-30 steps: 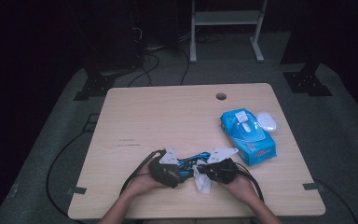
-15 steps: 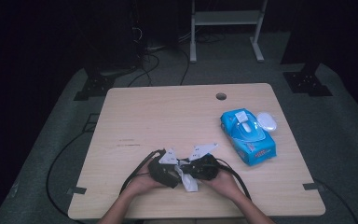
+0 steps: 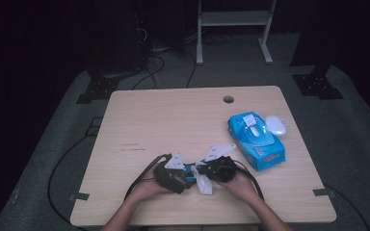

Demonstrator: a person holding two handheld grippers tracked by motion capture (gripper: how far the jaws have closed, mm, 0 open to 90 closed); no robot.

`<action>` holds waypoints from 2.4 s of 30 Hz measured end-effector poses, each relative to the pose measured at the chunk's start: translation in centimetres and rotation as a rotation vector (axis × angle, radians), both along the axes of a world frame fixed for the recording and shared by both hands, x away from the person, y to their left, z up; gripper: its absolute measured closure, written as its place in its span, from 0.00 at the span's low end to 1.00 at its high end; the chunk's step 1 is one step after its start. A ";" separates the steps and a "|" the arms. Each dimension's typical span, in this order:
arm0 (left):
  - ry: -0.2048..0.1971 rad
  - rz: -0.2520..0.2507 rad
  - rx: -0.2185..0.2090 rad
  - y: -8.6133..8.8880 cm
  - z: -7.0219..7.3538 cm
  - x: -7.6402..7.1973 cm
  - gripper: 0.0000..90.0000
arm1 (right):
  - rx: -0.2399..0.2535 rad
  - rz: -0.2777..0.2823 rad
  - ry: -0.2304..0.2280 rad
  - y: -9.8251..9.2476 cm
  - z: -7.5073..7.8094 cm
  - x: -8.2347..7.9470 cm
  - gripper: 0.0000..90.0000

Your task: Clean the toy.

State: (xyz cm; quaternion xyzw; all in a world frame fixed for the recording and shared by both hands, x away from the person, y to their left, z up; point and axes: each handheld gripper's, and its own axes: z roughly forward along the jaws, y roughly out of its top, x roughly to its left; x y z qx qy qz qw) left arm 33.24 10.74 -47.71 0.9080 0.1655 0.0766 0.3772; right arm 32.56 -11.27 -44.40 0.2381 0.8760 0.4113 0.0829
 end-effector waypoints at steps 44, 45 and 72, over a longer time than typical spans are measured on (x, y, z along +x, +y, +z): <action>0.007 -0.006 0.006 -0.2 0.0 0.2 0.27 | -0.011 -0.127 0.046 -2.2 -0.7 4.1 0.96; 0.009 -0.008 0.005 -0.2 0.0 0.3 0.27 | -0.012 -0.162 0.050 -3.7 -0.6 4.1 0.96; 0.007 -0.008 0.008 -0.1 0.0 0.2 0.27 | -0.033 -0.231 0.103 -6.9 -1.1 2.2 0.96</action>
